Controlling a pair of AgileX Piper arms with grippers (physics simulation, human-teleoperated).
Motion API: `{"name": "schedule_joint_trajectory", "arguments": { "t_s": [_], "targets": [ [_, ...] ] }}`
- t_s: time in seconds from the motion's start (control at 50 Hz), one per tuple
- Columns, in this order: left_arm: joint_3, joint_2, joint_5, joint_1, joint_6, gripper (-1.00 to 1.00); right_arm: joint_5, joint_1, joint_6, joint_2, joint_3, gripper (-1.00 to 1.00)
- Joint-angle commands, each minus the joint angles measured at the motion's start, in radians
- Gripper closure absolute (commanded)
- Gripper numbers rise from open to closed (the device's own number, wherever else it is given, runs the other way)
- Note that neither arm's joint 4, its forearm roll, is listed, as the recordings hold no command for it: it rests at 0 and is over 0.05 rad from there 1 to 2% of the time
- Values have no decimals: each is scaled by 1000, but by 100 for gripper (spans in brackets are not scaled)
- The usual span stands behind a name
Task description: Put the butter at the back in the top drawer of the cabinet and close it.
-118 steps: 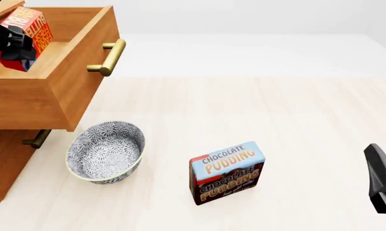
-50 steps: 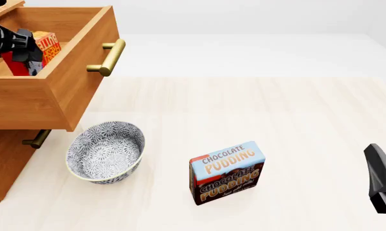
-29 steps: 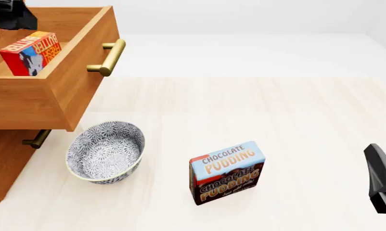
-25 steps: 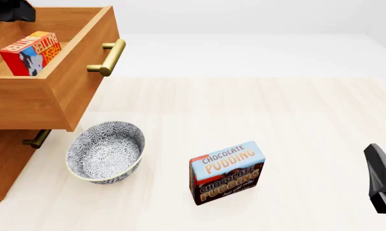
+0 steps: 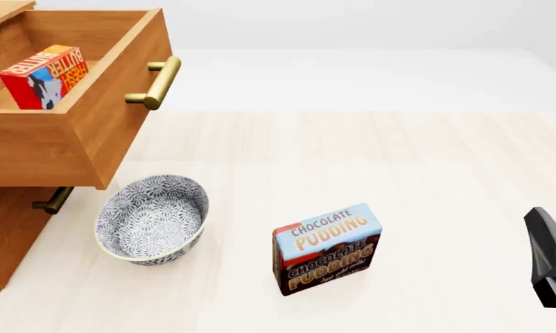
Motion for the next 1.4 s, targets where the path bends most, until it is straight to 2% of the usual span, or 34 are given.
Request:
{"name": "schedule_joint_trajectory", "arguments": {
  "t_s": [0.02,0.16,0.26,0.46,0.78,1.06,1.4],
  "targets": [
    [-10,-12,-28,-127,16,-100,0,0,0,0,0,-100],
    [43,43,-111,-231,10,-100,0,0,0,0,0,-100],
    [25,93,-165,-299,-6,-100,0,0,0,0,0,-100],
    [52,178,-236,-388,-24,-100,0,0,0,0,0,-100],
    [29,341,-307,-496,-64,-100,0,0,0,0,0,-100],
    [48,415,-348,-535,-102,-100,0,0,0,0,0,-100],
    [78,475,-387,-520,-132,-100,0,0,0,0,0,-100]
  ]
}}
